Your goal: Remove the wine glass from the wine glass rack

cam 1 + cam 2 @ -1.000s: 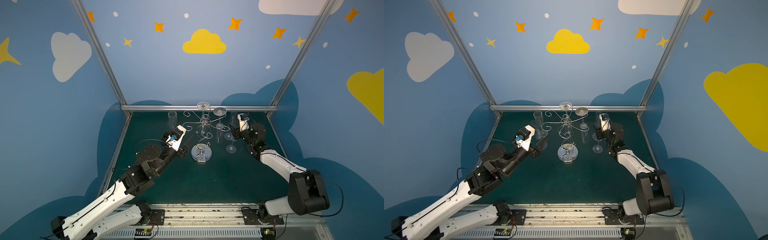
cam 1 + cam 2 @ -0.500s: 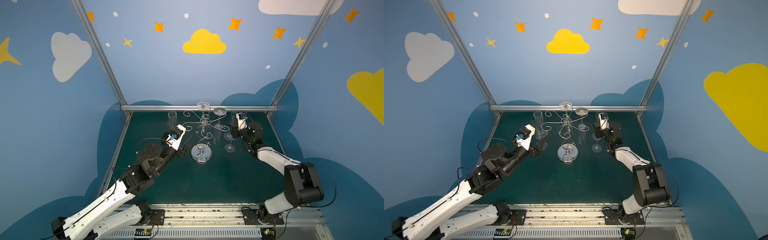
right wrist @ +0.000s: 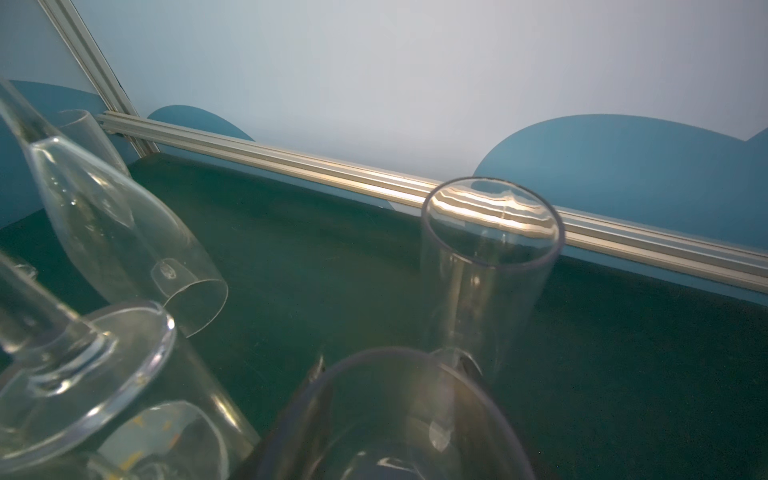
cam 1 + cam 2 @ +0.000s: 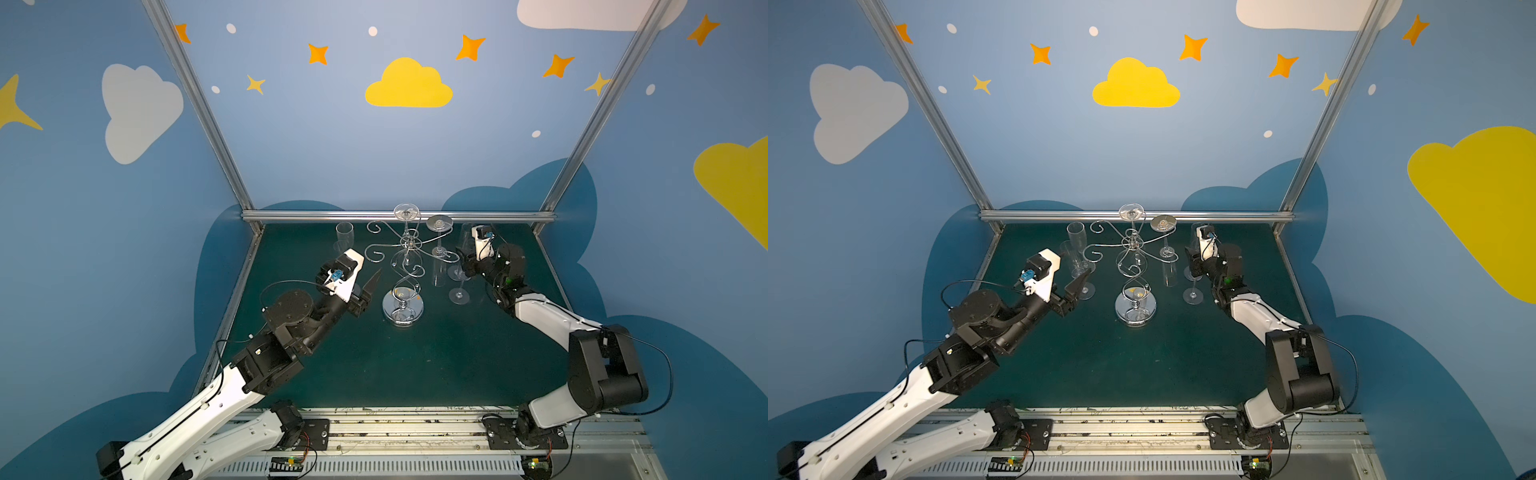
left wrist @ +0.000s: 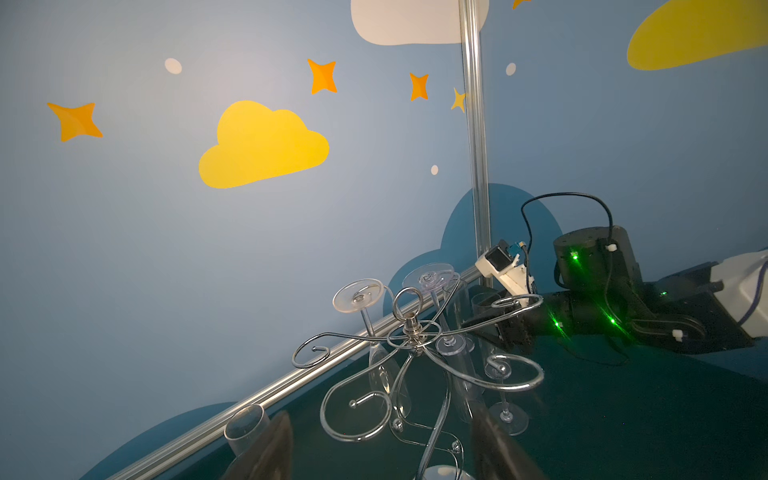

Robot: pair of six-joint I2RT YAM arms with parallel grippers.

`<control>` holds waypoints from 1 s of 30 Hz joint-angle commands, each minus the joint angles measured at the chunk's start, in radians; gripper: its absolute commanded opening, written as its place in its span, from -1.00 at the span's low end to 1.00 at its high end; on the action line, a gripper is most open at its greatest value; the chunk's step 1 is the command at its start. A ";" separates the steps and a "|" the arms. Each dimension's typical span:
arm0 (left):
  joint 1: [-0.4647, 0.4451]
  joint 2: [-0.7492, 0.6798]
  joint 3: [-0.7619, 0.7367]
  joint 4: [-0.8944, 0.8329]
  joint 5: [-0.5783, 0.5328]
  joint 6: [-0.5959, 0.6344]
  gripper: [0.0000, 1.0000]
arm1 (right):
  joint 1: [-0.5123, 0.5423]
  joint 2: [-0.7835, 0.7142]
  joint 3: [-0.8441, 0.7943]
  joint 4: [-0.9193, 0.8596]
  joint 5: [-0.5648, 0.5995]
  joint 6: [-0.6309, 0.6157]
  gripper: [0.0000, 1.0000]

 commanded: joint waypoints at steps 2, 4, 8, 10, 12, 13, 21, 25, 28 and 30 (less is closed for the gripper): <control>0.005 -0.020 -0.015 -0.008 0.008 -0.019 0.34 | -0.005 -0.036 -0.008 -0.069 0.018 -0.018 0.23; 0.005 -0.025 -0.015 -0.013 0.008 -0.019 0.34 | -0.004 -0.047 -0.015 -0.080 0.023 -0.020 0.32; 0.005 -0.031 -0.014 -0.016 0.014 -0.016 0.34 | -0.005 -0.074 -0.028 -0.092 0.034 -0.027 0.45; 0.005 -0.030 -0.008 -0.024 0.020 -0.016 0.35 | -0.005 -0.087 -0.030 -0.104 0.035 -0.031 0.49; 0.006 -0.026 0.006 -0.045 0.028 -0.019 0.35 | -0.004 -0.105 -0.032 -0.116 0.035 -0.032 0.54; 0.006 -0.024 0.015 -0.060 0.033 -0.023 0.35 | -0.005 -0.115 -0.032 -0.122 0.035 -0.033 0.55; 0.037 -0.009 0.092 -0.147 0.098 -0.064 0.37 | -0.004 -0.239 -0.053 -0.199 0.016 -0.043 0.62; 0.104 0.035 0.175 -0.221 0.165 -0.101 0.40 | -0.003 -0.337 -0.062 -0.265 0.025 -0.027 0.62; 0.188 0.114 0.289 -0.315 0.274 -0.107 0.41 | -0.004 -0.417 -0.076 -0.297 0.039 0.009 0.62; 0.250 0.196 0.391 -0.386 0.344 -0.111 0.42 | -0.005 -0.478 -0.092 -0.313 0.046 0.042 0.62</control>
